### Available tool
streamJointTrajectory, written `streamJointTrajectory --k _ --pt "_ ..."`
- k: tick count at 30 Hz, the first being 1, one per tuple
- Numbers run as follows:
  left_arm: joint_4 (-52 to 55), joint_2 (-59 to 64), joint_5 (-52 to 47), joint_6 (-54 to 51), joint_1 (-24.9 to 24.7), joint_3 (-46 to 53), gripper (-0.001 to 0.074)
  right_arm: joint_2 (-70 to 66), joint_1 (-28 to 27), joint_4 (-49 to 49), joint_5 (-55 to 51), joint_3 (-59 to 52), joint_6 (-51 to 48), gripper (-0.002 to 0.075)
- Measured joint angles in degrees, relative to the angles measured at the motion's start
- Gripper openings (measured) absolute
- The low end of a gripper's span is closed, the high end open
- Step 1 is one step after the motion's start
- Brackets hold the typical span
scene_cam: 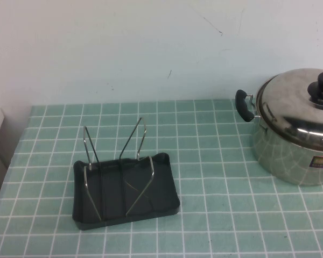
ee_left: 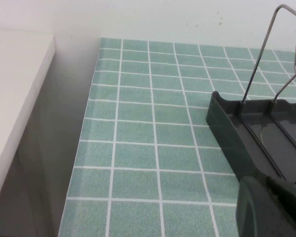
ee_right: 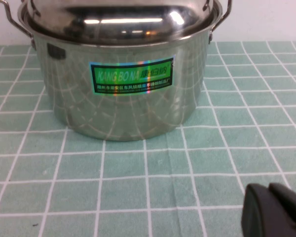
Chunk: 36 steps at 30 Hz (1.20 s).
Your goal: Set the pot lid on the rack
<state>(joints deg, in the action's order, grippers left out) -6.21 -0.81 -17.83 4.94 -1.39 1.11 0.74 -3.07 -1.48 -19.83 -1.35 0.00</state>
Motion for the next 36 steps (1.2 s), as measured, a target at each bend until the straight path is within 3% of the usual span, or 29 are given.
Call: streamJointTrajectory --k 36 --pt "0.2 0.0 -0.1 0.0 0.0 0.0 -0.0003 0.0 0.0 -2.5 0.0 0.0 -2.8 -0.0001"
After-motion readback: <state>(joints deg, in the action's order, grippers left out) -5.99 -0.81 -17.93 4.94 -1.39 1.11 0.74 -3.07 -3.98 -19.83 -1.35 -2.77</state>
